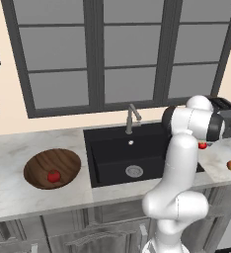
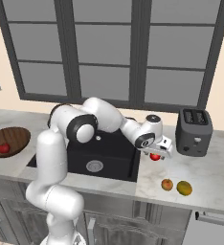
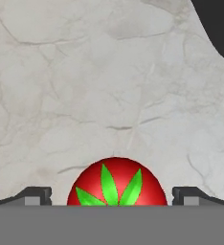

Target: There is a mixed pile of frozen fruits and vegetables on the counter. Locate all the frozen vegetables and place the items in a bowl on the counter. Take all the frozen fruits and defrost them in a running sink.

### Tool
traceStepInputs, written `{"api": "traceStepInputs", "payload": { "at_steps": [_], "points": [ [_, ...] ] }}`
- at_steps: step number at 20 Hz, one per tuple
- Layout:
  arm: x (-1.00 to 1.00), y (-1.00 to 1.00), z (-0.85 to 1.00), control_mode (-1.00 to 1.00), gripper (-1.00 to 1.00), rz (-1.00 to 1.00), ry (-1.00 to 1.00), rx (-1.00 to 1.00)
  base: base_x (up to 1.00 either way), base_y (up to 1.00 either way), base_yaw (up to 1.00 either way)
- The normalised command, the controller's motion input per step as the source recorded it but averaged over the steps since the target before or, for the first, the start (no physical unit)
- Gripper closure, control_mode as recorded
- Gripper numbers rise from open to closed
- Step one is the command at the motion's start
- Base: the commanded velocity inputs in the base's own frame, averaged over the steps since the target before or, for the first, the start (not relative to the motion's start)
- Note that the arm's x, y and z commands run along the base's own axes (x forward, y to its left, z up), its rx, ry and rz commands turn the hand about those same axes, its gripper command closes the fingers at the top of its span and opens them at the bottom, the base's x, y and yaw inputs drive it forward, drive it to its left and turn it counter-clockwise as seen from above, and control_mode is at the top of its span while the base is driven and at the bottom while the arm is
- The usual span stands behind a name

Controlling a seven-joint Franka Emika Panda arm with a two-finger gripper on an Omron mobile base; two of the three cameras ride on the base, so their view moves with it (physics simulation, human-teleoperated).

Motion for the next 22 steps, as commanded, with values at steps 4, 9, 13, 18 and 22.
{"api": "traceStepInputs", "payload": {
  "at_steps": [4, 9, 13, 18, 22],
  "points": [
    [0.05, -0.02, -0.15, -1.00, 1.00, 0.00, 0.00, 0.02, 0.00, 0.00, 0.00],
    [0.03, 0.00, -0.12, -1.00, 1.00, 0.00, 0.04, 0.01, 0.00, 0.00, 0.00],
    [0.00, 0.01, 0.01, -1.00, 1.00, 0.00, 0.01, 0.00, 0.00, 0.00, 0.00],
    [-0.16, 0.22, 0.19, -1.00, 1.00, 0.00, -0.02, 0.00, 0.00, 0.00, 0.00],
    [-0.22, 0.38, 0.29, -1.00, 1.00, 0.00, -0.02, 0.00, 0.00, 0.00, 0.00]
  ]
}}
